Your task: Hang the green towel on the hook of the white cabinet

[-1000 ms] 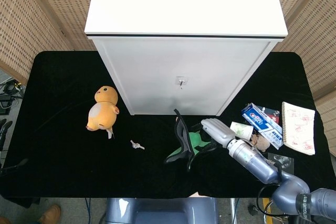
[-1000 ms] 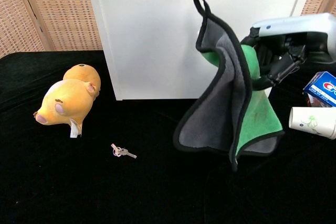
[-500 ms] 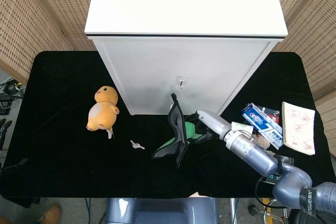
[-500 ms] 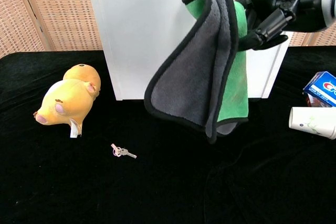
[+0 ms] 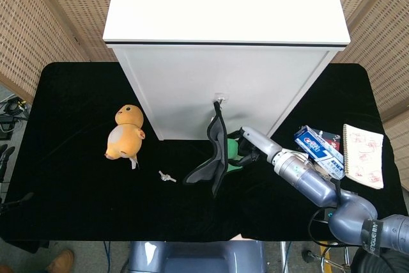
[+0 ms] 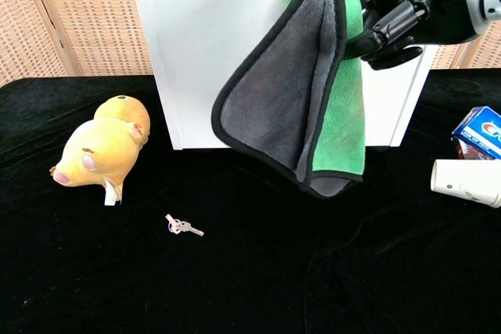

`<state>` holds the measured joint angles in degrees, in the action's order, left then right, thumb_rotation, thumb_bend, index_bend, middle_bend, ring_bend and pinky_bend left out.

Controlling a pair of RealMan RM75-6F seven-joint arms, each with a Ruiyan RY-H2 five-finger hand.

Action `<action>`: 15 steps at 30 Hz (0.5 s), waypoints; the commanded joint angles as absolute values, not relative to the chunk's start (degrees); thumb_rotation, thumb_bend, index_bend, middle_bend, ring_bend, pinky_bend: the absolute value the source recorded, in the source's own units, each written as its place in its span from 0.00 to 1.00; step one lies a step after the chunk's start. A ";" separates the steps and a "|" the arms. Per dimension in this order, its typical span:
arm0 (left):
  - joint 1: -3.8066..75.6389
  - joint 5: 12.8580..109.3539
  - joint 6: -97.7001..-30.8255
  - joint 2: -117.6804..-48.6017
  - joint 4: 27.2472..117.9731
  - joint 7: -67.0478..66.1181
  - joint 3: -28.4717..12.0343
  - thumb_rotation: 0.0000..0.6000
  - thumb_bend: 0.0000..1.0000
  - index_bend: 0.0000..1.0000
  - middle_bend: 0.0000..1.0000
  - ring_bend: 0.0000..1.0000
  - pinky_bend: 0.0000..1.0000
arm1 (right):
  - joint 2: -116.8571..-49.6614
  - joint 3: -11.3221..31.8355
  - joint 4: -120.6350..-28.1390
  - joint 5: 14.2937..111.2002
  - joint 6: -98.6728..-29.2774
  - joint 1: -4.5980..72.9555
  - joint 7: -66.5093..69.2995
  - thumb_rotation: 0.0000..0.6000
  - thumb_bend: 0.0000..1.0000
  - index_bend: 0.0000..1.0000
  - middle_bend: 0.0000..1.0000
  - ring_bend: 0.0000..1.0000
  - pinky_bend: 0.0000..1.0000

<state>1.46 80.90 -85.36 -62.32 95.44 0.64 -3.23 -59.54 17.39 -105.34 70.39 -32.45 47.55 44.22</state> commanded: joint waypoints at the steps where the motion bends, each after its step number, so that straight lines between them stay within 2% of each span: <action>1: 1.50 80.85 -85.30 -62.36 95.44 0.51 -3.23 1.00 0.00 0.00 0.00 0.00 0.00 | -59.08 17.67 -105.26 71.45 -32.45 46.94 45.13 1.00 0.59 0.80 1.00 1.00 1.00; 15: 1.51 80.86 -85.39 -62.59 95.58 -0.16 -3.18 1.00 0.00 0.00 0.00 0.00 0.00 | -57.37 17.84 -104.72 76.52 -31.99 45.40 50.92 1.00 0.59 0.80 1.00 1.00 1.00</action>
